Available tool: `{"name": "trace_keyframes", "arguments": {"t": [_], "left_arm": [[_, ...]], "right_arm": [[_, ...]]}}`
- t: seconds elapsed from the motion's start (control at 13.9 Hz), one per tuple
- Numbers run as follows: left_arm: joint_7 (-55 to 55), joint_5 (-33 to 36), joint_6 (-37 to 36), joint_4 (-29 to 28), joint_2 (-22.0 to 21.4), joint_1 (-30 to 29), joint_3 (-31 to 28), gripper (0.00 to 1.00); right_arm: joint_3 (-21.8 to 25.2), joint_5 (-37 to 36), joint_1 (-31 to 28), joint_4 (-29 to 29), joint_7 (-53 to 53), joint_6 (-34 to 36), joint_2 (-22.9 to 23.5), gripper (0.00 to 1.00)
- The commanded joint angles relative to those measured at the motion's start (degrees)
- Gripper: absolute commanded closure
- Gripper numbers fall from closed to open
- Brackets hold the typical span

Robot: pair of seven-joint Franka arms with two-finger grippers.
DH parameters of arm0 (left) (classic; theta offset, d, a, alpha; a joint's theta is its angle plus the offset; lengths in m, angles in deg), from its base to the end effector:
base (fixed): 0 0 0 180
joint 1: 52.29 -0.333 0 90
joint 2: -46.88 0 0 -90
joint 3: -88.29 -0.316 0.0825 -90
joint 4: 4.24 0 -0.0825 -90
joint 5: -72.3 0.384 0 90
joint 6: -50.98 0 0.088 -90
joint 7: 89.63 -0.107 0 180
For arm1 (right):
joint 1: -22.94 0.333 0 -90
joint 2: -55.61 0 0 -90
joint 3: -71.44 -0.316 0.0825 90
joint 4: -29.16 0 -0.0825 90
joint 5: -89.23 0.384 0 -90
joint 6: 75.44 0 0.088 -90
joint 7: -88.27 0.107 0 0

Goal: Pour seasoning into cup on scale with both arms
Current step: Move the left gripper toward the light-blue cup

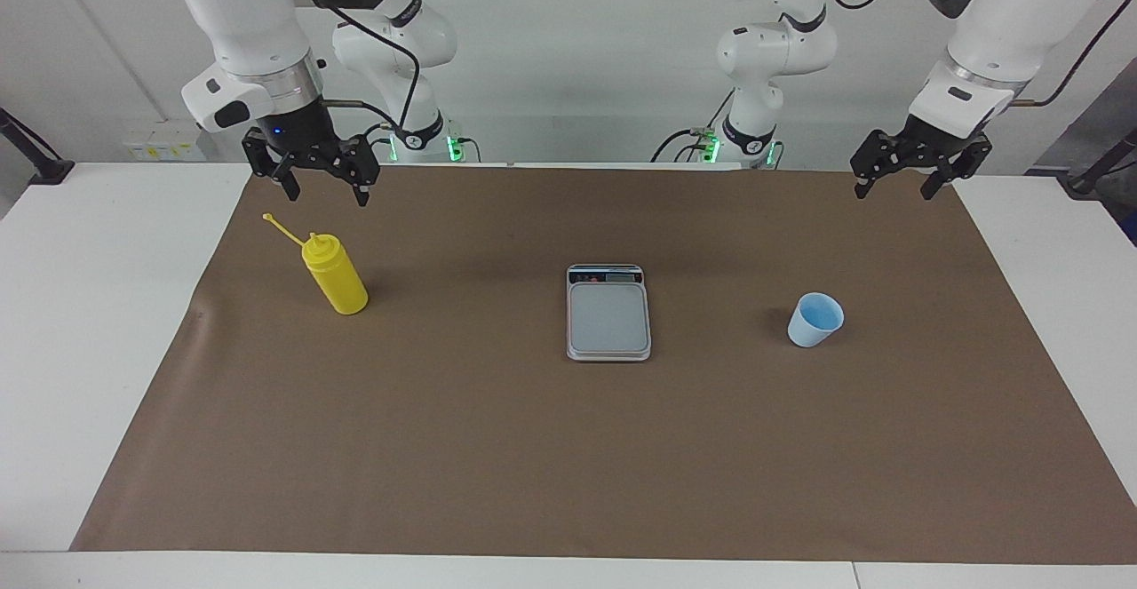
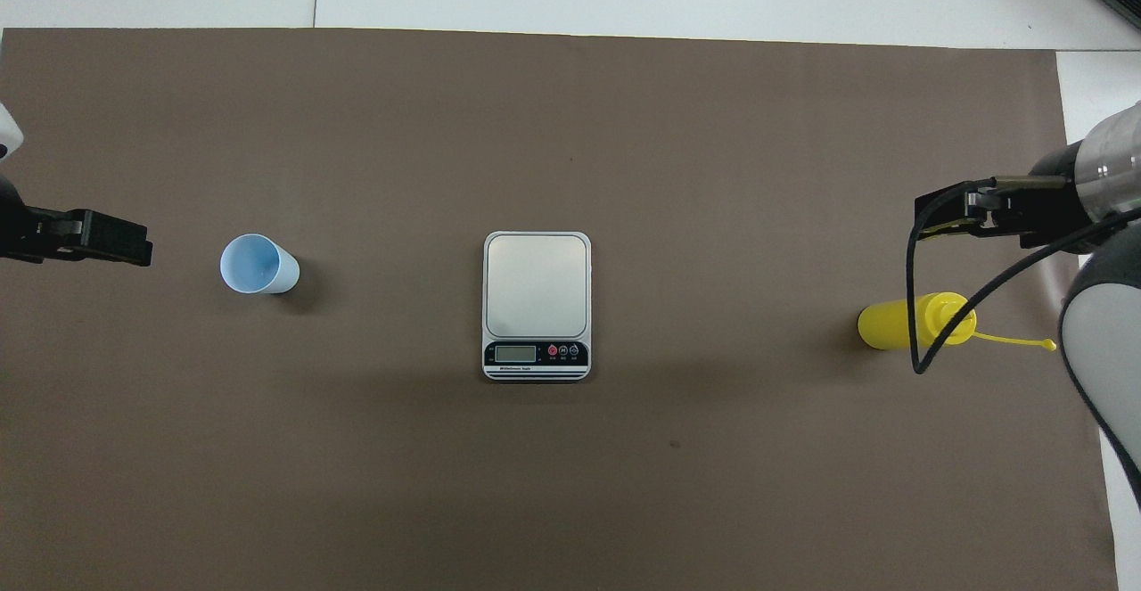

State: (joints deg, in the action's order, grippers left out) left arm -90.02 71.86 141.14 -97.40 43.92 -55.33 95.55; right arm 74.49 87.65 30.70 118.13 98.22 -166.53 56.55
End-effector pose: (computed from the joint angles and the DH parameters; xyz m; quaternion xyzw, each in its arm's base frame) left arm 0.5368 -0.0423 0.6267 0.9992 -0.0401 -0.0006 0.0006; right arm 0.5600 0.0435 0.6256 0.9988 -0.0456 0.0120 0.0128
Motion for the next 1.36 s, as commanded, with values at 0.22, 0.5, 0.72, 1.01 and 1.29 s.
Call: {"name": "trace_keyframes", "arguments": {"t": [0.22,0.5,0.72,1.01,1.29], "left_arm": [[-0.23,-0.78,0.28,-1.06,-0.81,-0.82,0.3,0.0],[0.03,-0.96,2.22,-2.29,-1.25,-0.74,0.3,0.0],[-0.05,-1.75,2.31,-3.16,-1.6,-0.82,0.21,0.0],[0.56,-1.75,6.68,-7.72,-2.39,-0.91,0.21,0.0],[0.65,-1.75,13.8,-12.2,1.02,-2.67,0.21,0.0]], "right_arm": [[-0.32,-0.27,-0.65,1.12,-1.34,0.12,-0.93,0.0],[-0.32,-0.27,-0.65,1.12,-1.34,0.12,-0.93,0.0],[-0.32,-0.27,-0.65,1.12,-1.34,0.12,-0.93,0.0],[-0.32,-0.27,-0.65,1.12,-1.34,0.12,-0.93,0.0],[-0.32,-0.27,-0.65,1.12,-1.34,0.12,-0.93,0.0]]}}
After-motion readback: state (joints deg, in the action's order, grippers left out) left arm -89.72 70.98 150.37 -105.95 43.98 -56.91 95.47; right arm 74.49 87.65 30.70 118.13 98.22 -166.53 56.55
